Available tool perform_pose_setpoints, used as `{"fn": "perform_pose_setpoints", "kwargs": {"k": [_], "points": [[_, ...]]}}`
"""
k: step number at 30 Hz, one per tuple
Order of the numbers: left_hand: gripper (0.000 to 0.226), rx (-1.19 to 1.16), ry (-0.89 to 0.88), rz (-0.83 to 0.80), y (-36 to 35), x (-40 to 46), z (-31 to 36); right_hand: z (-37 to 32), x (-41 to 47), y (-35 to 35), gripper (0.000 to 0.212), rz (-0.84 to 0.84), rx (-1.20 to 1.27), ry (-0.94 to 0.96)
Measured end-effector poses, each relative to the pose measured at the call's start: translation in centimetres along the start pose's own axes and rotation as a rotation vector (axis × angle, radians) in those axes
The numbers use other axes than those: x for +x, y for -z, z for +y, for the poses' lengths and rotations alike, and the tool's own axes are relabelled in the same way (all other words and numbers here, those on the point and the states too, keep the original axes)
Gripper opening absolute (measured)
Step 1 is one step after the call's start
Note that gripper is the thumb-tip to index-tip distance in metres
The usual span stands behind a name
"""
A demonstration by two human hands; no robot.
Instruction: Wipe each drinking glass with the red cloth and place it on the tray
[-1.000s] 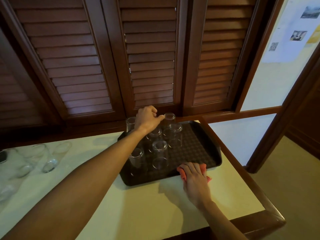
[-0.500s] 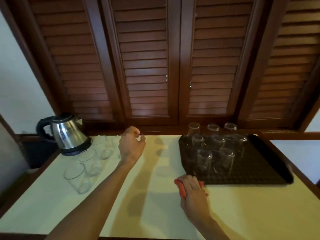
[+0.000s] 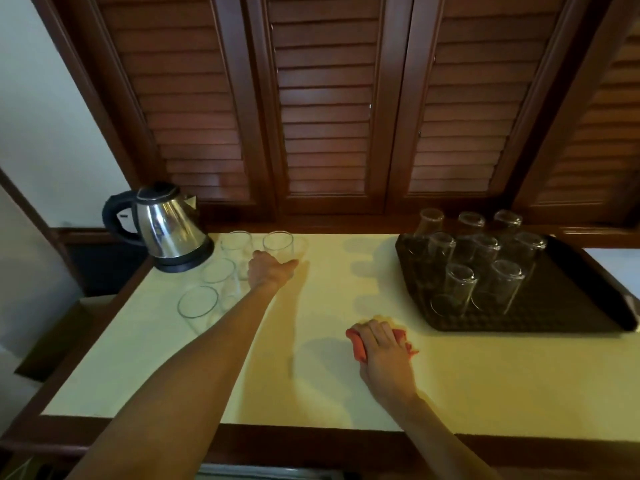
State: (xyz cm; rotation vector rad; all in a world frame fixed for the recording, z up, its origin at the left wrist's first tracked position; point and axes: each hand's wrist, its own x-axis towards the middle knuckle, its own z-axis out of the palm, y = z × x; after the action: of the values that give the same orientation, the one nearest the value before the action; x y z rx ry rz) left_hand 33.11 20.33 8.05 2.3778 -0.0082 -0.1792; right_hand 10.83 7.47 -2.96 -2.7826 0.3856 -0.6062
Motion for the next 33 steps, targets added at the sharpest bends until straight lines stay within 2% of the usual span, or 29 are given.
{"fn": "perform_pose_setpoints", "kwargs": {"k": [6,13,18,21,23,24,26,27,29,31,33], "points": [[0.08,-0.271,0.038,0.006,-1.8,1.9,-0.3,-0.3,-0.1,0.3,0.036,0.001,0.049,-0.023],[0.069,-0.31,-0.008,0.061,-2.4,2.2,-1.6,-0.6,0.0,0.7,0.039,-0.048,0.039,-0.06],[0.066,-0.344,-0.104,0.1,-1.9,0.5,-2.5,-0.6,-0.1,0.8,0.04,-0.041,0.024,-0.032],[0.057,-0.374,-0.153,0.096,-1.2,-1.2,-2.3,-0.3,0.2,0.8,0.035,-0.034,0.054,-0.018],[0.05,-0.474,-0.168,0.085,-0.2,-2.7,-1.4,-0.3,0.5,1.1,0.017,0.031,0.233,-0.06],[0.046,-0.54,-0.175,0.073,0.4,-3.6,-0.8,-0.6,0.7,2.0,0.021,0.08,0.407,-0.134],[0.042,-0.685,-0.194,0.015,1.8,-5.5,0.6,-1.7,1.8,5.0,0.048,0.162,0.89,-0.434],[0.04,-0.762,-0.202,-0.032,2.7,-6.5,1.4,-2.3,2.6,6.8,0.047,0.177,1.098,-0.626],[0.038,-0.906,-0.215,-0.15,4.6,-8.8,3.1,-3.4,4.4,10.5,0.031,0.224,1.395,-0.815],[0.035,-1.018,-0.241,-0.287,6.3,-11.1,4.9,-4.5,6.3,14.7,0.024,0.278,1.586,-0.812],[0.032,-1.075,-0.264,-0.38,7.6,-13.4,6.8,-5.8,7.8,18.4,0.019,0.357,1.707,-0.717]]}}
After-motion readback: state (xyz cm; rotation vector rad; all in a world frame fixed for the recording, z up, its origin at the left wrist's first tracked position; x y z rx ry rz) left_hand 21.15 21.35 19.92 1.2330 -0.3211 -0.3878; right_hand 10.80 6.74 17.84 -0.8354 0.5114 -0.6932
